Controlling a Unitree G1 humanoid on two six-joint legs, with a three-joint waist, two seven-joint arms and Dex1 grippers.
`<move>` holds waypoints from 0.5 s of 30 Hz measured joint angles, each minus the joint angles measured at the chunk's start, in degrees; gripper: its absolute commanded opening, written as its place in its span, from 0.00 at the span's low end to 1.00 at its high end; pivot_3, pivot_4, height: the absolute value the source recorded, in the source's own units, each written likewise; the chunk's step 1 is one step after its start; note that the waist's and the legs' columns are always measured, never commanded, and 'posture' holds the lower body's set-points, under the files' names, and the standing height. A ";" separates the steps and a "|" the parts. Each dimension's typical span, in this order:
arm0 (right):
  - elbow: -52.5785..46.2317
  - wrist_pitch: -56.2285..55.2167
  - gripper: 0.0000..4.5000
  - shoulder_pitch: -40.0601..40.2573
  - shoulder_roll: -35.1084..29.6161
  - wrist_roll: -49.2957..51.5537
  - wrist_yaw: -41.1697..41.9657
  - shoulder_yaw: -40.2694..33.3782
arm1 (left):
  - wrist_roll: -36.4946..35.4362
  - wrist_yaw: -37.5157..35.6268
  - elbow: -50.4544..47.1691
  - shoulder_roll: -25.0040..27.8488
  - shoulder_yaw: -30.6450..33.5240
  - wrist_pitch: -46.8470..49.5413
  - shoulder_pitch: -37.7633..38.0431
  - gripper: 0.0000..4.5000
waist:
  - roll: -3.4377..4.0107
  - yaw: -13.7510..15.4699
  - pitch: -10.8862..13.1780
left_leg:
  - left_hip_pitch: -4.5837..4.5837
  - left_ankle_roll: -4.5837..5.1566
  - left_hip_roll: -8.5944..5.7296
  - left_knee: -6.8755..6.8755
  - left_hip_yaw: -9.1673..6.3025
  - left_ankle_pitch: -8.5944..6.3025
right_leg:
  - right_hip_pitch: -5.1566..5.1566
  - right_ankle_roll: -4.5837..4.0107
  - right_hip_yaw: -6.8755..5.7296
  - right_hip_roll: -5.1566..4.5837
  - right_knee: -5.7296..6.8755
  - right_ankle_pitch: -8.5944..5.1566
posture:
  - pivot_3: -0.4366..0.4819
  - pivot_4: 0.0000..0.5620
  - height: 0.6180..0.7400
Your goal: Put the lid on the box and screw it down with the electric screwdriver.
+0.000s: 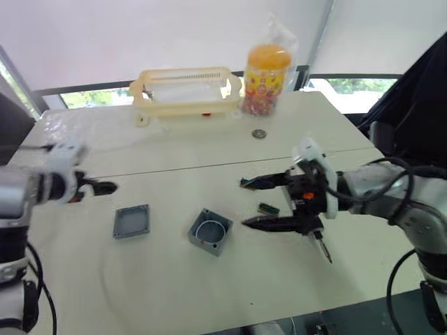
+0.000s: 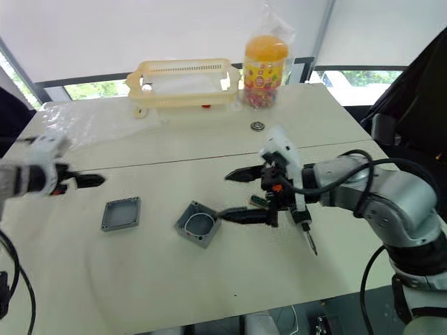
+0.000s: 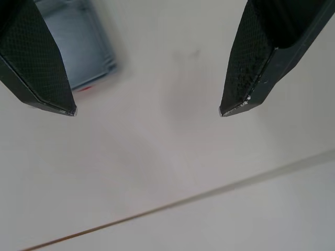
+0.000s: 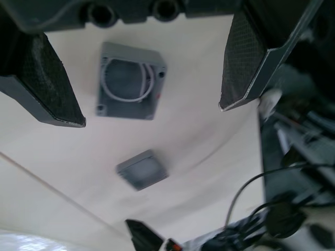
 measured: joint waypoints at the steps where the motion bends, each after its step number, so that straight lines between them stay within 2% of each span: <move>1: 0.22 -0.71 1.00 -0.08 0.15 -1.18 1.03 1.24 | -0.12 0.99 0.05 -1.22 1.20 1.75 0.79 0.99 | -0.01 0.26 0.01 | -0.03 -0.01 0.00 0.00 -0.05 0.00 | -0.01 0.00 -0.04 0.00 0.02 0.00 | 0.48 0.27 1.00; 7: 0.83 -2.32 1.00 -0.96 1.89 -6.53 2.68 4.97 | -3.58 6.91 -0.87 -5.06 5.67 3.82 1.45 0.99 | -0.13 1.67 -0.02 | -0.04 -0.10 -0.05 0.09 -0.20 0.06 | 0.10 -0.06 -0.20 -0.10 0.06 0.04 | 0.48 0.27 1.00; 15: -0.52 -1.90 1.00 2.85 2.30 -10.01 -0.14 5.56 | -10.68 14.73 -4.22 -10.48 6.46 3.82 4.32 0.99 | -0.13 2.11 -0.03 | -0.04 -0.11 -0.05 0.08 -0.25 0.06 | 0.10 -0.07 -0.22 -0.11 0.10 0.05 | 0.48 0.27 1.00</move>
